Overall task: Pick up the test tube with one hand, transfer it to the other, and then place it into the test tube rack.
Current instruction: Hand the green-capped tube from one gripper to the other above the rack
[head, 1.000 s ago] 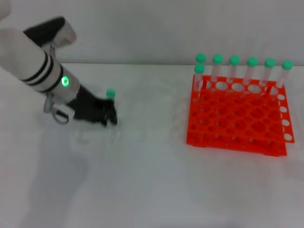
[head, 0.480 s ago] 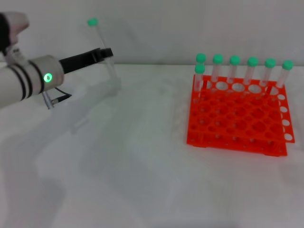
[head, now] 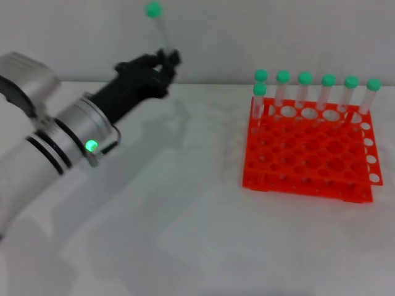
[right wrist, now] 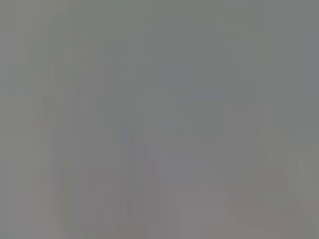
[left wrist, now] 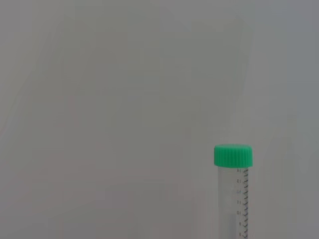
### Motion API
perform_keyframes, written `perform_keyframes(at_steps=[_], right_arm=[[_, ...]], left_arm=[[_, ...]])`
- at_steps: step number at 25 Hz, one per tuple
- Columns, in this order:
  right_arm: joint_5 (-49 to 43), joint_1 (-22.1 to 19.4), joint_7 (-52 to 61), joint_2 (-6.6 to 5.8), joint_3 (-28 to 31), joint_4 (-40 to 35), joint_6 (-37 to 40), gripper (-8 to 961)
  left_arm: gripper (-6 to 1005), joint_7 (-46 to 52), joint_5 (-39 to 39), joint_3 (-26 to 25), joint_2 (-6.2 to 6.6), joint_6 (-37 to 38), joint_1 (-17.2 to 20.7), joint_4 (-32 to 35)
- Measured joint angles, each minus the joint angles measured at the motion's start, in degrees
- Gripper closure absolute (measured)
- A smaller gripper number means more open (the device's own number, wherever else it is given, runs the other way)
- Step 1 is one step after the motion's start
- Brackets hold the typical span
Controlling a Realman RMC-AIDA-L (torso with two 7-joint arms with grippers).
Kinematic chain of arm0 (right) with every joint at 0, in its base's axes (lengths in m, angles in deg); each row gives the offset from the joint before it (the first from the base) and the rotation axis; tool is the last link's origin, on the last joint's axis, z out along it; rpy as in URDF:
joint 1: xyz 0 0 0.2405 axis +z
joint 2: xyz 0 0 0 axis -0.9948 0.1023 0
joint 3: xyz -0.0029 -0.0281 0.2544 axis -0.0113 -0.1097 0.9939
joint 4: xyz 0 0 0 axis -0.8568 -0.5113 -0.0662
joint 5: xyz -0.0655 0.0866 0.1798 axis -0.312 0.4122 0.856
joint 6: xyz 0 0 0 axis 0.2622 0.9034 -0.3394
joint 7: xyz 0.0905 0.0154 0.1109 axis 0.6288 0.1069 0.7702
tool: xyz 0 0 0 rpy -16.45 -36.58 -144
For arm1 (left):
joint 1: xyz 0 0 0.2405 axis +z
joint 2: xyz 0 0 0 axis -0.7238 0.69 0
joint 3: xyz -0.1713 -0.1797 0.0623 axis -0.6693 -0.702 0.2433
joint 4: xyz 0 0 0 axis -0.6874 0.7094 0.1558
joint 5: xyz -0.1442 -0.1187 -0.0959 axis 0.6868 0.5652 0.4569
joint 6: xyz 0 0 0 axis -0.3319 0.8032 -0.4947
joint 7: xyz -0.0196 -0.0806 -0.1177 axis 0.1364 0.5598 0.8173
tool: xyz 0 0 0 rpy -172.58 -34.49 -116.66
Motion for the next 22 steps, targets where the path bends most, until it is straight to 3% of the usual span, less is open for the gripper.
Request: perform_keyframes(at_steps=[3, 6, 8, 17, 22], right_arm=[[-4.91, 1.17, 2.36, -0.79, 0.1, -0.17, 6.3, 89], [-8.61, 2.54, 2.57, -0.39, -0.12, -0.47, 8.63, 90], [-11.67, 3.35, 2.6, 0.24, -0.16, -1.48, 9.33, 91], [-23.29, 5.98, 2.55, 4.86, -0.29, -8.86, 5.05, 95], [-25.28, 7.12, 2.75, 5.84, -2.32, -9.78, -1.5, 97]], left_arm=[[801, -13.91, -0.17, -0.02, -0.35, -0.27, 1.07, 6.87], [801, -26.52, -1.22, -0.02, -0.6, -0.73, 2.2, 13.79], [801, -29.81, -2.06, -0.03, -0.65, -1.67, 2.46, 17.03], [800, -28.78, -9.97, -0.03, -0.95, -7.77, 2.59, 23.27], [799, -26.49, -11.5, -0.03, -1.07, -8.22, 3.31, 24.11]])
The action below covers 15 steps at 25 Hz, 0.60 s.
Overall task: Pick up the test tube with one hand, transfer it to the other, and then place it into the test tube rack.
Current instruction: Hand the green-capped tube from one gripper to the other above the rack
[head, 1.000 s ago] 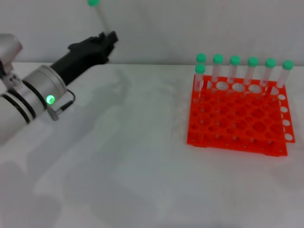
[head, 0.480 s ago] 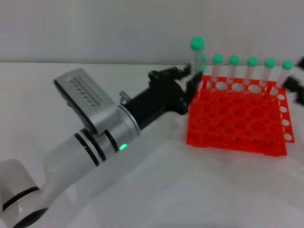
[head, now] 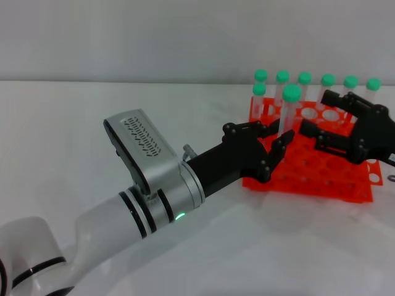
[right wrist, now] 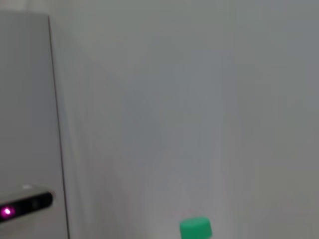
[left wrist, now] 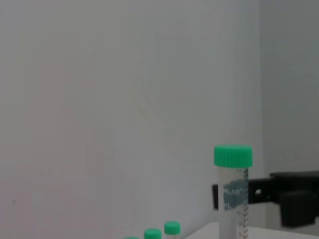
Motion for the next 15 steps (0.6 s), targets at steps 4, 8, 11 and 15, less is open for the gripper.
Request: perform_keyframes(at_steps=[4, 8, 11, 15], right_arm=[[0.34, 0.71, 0.2, 0.18, -2.06, 0.33, -1.46, 99], [1.5, 1.19, 0.8, 0.5, -3.76, 0.41, -1.48, 100], [2.77, 1.38, 0.82, 0.58, -5.18, 0.51, -1.48, 102], [4.75, 1.58, 0.83, 0.58, -7.77, 0.48, -1.26, 117]], left_arm=[[798, 0.22, -0.1, 0.0, -0.08, 0.0, 0.73, 0.61], [798, 0.59, -0.11, 0.0, -0.07, 0.03, 1.12, 0.65], [798, 0.92, -0.11, 0.0, -0.05, 0.22, 1.39, 0.66], [797, 0.94, -0.12, 0.0, -0.13, 0.38, 1.62, 0.72]])
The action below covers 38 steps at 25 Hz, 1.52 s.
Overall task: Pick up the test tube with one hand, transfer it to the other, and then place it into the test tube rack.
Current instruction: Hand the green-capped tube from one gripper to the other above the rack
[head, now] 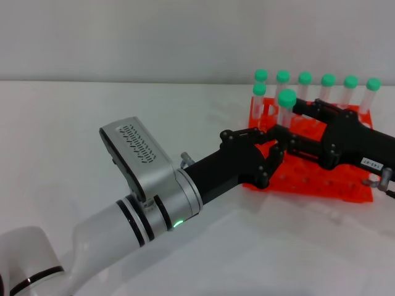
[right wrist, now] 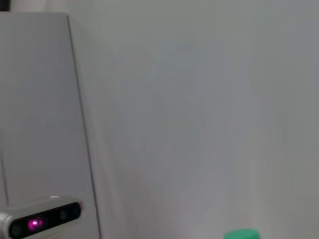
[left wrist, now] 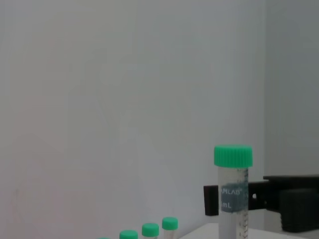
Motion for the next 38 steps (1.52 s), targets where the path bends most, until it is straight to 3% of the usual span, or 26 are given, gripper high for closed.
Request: perform_keyframes(at_steps=[7, 12, 17, 28, 34, 38], right_arm=[[0.5, 0.73, 0.04, 0.07, -1.25, 0.18, -0.79, 212], [1.82, 0.68, 0.11, 0.02, -1.28, 0.35, -1.14, 225], [1.82, 0.51, 0.21, -0.24, -1.29, 0.96, -1.56, 310], [1.71, 0.54, 0.42, -0.39, -1.1, 1.89, -1.93, 650], [1.25, 0.78, 0.25, -0.54, -1.16, 2.24, -2.0, 743], [1.18, 0.77, 0.26, -0.53, -1.19, 2.26, -2.01, 743]], left_arm=[[796, 0.03, -0.83, 0.0, -0.07, -0.26, 0.25, 0.18], [796, 0.06, -1.3, 0.0, -0.16, -0.56, 0.66, 0.37], [795, 0.06, -1.38, 0.0, -0.16, -0.94, 0.85, 0.59], [794, 0.07, -1.78, 0.0, -0.15, -2.55, 0.74, 0.77], [793, -0.05, -1.77, 0.0, -0.23, -3.58, 0.62, 0.96], [793, -0.55, -1.61, -0.06, -0.25, -4.02, 0.69, 1.03]])
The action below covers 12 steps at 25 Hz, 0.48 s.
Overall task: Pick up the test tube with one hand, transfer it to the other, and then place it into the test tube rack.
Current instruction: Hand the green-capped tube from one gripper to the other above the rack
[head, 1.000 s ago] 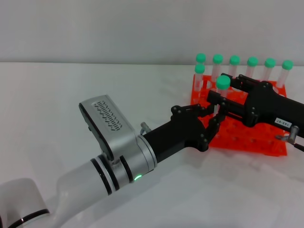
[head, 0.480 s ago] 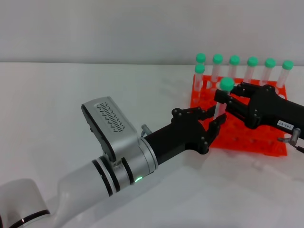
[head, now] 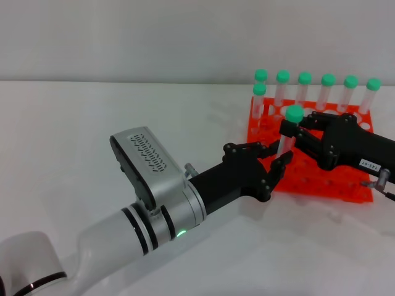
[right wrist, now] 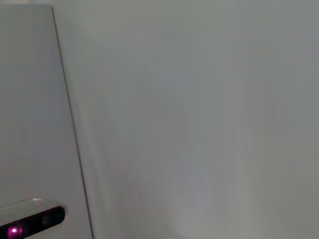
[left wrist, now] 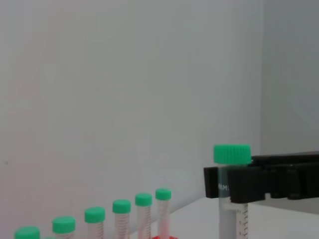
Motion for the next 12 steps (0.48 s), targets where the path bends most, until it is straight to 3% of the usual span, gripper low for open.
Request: perform_keyframes(at_steps=[8, 12], right_arm=[[0.2, 0.03, -0.03, 0.02, 0.12, -0.02, 0.17, 744], [0.37, 0.01, -0.15, 0.1, 0.29, -0.05, 0.16, 744]], left_arm=[[792, -1.85, 0.65, -1.39, -0.13, -3.8, 0.29, -0.03], [650, -3.92, 3.09, -1.45, -0.16, -3.83, 1.28, 0.47]])
